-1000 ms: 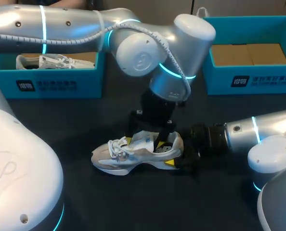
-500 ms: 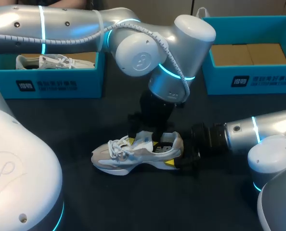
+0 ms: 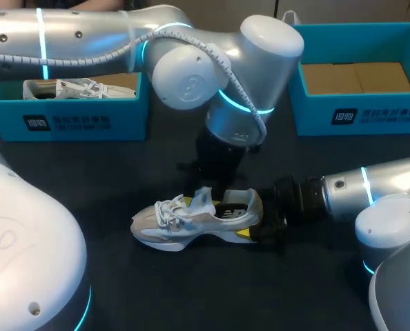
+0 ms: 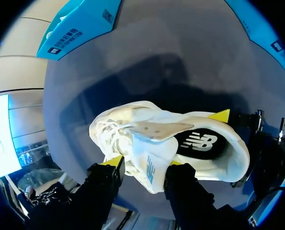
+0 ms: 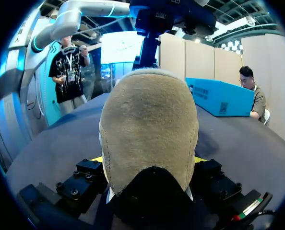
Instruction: Take the shoe out of the shoebox, open the shoe tongue, remove and reinsert the insole, then place the shoe into the shoebox
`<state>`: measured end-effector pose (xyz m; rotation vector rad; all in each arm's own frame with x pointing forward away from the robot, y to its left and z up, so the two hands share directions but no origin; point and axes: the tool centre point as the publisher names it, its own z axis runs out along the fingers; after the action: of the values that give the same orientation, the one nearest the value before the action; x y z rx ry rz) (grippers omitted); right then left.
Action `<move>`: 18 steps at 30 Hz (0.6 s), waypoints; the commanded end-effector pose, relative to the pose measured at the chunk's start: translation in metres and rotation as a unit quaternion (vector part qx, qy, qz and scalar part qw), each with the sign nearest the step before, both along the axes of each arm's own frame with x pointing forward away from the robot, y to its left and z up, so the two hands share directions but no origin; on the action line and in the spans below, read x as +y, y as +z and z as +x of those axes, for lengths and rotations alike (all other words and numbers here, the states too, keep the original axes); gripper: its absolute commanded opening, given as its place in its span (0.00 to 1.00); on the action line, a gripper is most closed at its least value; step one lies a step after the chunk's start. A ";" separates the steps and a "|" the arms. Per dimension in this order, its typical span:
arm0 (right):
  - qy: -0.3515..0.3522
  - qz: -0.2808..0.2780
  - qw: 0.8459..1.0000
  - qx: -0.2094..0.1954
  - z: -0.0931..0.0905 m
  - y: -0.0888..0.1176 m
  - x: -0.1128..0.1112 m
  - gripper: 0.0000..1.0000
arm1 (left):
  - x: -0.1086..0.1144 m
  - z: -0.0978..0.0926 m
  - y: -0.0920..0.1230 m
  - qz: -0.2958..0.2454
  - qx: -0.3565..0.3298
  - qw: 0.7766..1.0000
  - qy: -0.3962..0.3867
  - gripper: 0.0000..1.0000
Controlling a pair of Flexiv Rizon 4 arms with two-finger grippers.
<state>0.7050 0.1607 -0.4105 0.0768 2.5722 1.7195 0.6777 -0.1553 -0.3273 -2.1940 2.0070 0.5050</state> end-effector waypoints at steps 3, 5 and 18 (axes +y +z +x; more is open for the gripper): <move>0.000 -0.003 1.000 0.001 0.000 0.002 0.001 0.00 | 0.014 -0.002 0.006 -0.028 -0.009 1.000 0.004 0.42; 0.000 -0.003 1.000 0.001 0.000 0.002 0.001 0.00 | 0.017 -0.003 0.009 -0.035 -0.009 0.999 0.003 0.42; 0.000 -0.003 1.000 0.001 0.000 0.002 0.001 0.00 | 0.059 0.000 0.021 -0.166 -0.019 0.986 0.015 0.00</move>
<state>0.7050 0.1607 -0.4104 0.0769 2.5723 1.7193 0.6821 -0.1225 -0.3084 -2.2499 2.0719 0.3918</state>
